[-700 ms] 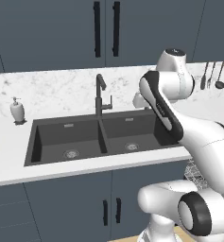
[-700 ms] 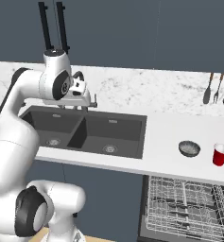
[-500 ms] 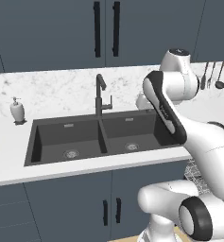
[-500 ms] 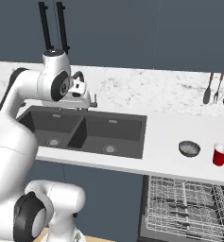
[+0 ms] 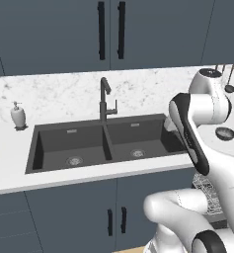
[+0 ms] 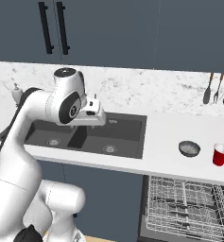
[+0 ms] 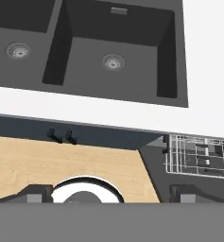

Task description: Pick up the cup and bowl from the counter, place them in the dishwasher, and close the dishwasher door.

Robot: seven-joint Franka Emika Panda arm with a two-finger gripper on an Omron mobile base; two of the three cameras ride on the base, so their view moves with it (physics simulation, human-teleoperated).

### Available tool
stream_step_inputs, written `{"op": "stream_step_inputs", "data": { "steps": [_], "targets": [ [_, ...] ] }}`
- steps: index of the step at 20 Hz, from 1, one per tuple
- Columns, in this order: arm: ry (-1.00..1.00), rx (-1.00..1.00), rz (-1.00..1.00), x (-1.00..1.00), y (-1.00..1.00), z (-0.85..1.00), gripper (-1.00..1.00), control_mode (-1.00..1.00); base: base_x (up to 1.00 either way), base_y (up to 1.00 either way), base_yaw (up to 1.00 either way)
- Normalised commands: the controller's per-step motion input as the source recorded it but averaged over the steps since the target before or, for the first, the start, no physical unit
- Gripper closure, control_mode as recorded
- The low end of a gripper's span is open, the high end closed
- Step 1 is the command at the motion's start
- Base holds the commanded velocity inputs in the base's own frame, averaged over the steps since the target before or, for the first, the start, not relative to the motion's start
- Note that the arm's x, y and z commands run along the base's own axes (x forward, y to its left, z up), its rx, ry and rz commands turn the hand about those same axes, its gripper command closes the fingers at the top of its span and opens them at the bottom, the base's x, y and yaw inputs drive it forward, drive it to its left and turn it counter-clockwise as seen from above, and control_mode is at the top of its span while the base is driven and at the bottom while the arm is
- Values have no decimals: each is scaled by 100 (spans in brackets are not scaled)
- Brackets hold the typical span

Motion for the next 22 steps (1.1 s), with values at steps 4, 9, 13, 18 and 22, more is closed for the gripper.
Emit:
{"op": "stream_step_inputs", "data": {
  "steps": [4,9,13,18,22],
  "targets": [
    [0,-2,0,0,-76,-38,-100,-100,0,0,0],
    [2,-1,0,13,-85,-53,-100,-100,0,0,0],
    [1,-1,0,14,-88,-50,-100,-100,0,0,0],
    [0,0,0,6,-79,-32,-100,-100,0,0,0],
    [0,0,0,2,-65,-11,-100,-100,0,0,0]
  ]
}}
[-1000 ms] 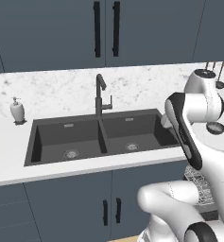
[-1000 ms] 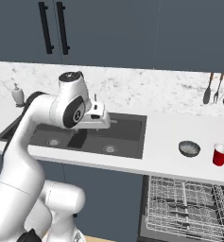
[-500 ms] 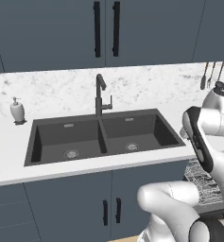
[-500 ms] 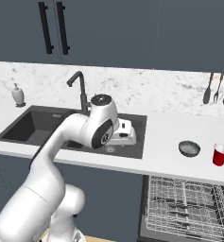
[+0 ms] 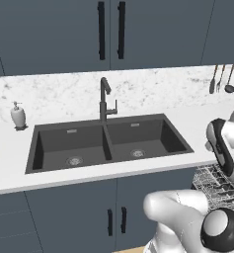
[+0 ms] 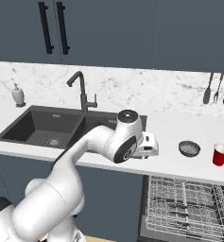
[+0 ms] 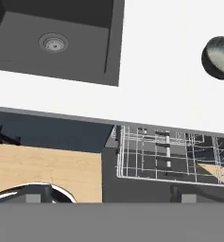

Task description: Pick up the cup and bowl from the counter, place them in the dishwasher, and close the dishwasher door.

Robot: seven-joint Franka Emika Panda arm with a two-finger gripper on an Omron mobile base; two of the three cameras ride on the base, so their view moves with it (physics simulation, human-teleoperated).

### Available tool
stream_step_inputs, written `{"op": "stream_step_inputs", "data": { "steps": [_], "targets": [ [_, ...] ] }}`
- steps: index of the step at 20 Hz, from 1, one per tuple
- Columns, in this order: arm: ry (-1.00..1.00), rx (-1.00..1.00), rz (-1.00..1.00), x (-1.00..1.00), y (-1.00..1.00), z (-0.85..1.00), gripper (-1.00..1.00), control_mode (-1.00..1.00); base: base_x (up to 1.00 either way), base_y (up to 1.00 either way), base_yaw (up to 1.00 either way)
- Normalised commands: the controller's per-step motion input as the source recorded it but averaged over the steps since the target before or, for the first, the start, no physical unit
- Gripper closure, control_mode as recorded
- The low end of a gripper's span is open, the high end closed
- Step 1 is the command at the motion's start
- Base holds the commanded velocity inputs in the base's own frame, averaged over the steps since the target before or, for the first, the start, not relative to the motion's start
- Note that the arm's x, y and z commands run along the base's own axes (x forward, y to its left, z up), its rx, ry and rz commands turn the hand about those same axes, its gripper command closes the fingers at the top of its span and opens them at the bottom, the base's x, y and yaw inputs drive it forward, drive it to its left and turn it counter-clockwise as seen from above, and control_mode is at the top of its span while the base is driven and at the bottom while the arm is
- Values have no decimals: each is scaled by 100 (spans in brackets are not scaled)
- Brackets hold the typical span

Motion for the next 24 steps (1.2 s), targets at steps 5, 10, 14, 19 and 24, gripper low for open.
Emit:
{"op": "stream_step_inputs", "data": {
  "steps": [5,10,14,19,24],
  "targets": [
    [15,-4,4,21,-52,-4,-100,-100,0,0,0],
    [1,-1,6,31,-70,-10,-100,-100,0,0,0],
    [-1,0,6,27,-63,-3,-100,-100,0,0,0],
    [-6,2,3,32,-64,-6,-100,-100,0,0,0],
    [-1,0,0,30,-65,-1,-100,-100,0,0,0]
  ]
}}
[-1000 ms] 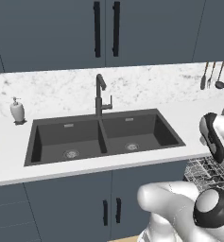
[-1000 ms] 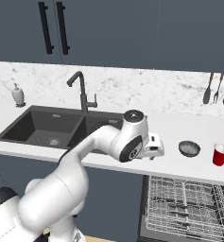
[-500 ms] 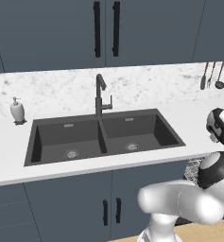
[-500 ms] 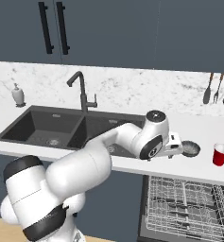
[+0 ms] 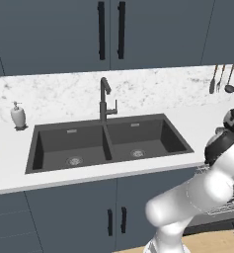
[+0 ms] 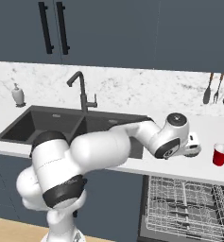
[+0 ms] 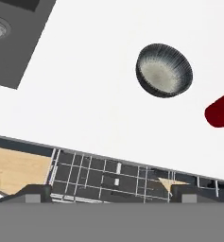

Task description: Pick up the cup and bowl from the counter, place them in the dishwasher, and close the dishwasher door.

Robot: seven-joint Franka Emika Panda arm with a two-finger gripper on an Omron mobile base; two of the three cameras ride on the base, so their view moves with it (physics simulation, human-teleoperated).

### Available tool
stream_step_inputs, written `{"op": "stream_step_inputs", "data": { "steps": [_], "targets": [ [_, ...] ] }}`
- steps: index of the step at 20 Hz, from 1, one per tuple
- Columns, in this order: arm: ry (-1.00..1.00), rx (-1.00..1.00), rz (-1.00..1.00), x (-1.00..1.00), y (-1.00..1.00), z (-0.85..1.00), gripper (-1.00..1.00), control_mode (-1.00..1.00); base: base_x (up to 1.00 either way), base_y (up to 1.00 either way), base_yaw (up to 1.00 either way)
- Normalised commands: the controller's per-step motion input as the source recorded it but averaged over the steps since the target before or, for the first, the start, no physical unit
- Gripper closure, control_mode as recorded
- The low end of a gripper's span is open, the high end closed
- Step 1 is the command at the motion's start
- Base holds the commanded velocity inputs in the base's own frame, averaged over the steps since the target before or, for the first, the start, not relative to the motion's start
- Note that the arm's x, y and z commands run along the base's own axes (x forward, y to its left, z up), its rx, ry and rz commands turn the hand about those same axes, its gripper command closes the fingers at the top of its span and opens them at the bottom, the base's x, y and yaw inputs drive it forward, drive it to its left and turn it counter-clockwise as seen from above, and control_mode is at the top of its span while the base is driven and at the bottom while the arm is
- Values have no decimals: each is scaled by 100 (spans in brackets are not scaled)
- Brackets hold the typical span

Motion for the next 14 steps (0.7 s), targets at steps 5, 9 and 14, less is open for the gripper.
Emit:
{"op": "stream_step_inputs", "data": {
  "steps": [5,9,14],
  "targets": [
    [0,0,0,41,-51,0,-100,-100,0,0,0],
    [0,0,0,49,-48,-3,-100,-100,0,0,0],
    [0,0,0,26,-57,-1,-100,-100,0,0,0]
  ]
}}
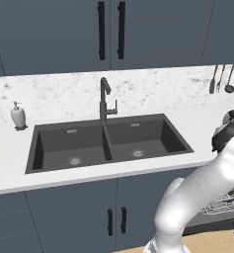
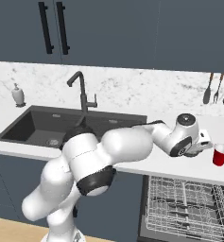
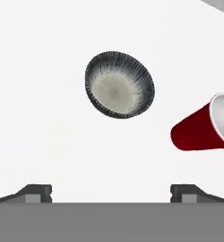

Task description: Pick up the cup and bowl from the counter, place them in the dishwasher, and close the dishwasher door.

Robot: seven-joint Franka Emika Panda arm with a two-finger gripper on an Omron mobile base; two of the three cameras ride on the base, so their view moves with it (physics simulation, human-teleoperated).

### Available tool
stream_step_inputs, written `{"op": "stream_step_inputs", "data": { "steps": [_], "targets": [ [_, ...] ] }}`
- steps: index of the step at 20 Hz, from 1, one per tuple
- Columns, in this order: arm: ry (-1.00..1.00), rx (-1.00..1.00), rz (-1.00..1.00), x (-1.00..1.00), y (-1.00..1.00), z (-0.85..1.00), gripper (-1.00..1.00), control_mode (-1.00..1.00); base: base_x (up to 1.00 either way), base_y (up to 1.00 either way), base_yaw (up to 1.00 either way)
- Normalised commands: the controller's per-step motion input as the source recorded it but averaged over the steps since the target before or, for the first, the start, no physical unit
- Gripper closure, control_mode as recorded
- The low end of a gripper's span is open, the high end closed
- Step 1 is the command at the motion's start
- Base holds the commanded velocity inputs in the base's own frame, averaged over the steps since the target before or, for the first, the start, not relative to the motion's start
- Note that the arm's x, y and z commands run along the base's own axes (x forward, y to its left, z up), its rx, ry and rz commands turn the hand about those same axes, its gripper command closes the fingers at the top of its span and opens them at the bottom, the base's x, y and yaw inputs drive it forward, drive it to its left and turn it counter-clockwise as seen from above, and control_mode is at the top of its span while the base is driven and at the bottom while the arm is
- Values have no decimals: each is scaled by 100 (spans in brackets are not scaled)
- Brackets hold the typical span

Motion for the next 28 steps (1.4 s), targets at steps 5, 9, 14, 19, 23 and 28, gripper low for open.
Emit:
{"op": "stream_step_inputs", "data": {
  "steps": [5,9,14,19,23,28],
  "targets": [
    [0,1,-1,0,-44,7,-100,-100,0,0,0],
    [0,0,-4,0,-13,0,-100,-100,0,0,0],
    [0,0,-1,4,-27,-2,-100,-100,0,0,0],
    [2,0,0,27,-30,-3,-100,-100,0,0,0],
    [0,0,0,22,-10,-8,-100,-100,0,0,0],
    [0,0,0,24,-26,0,-100,-100,0,0,0]
  ]
}}
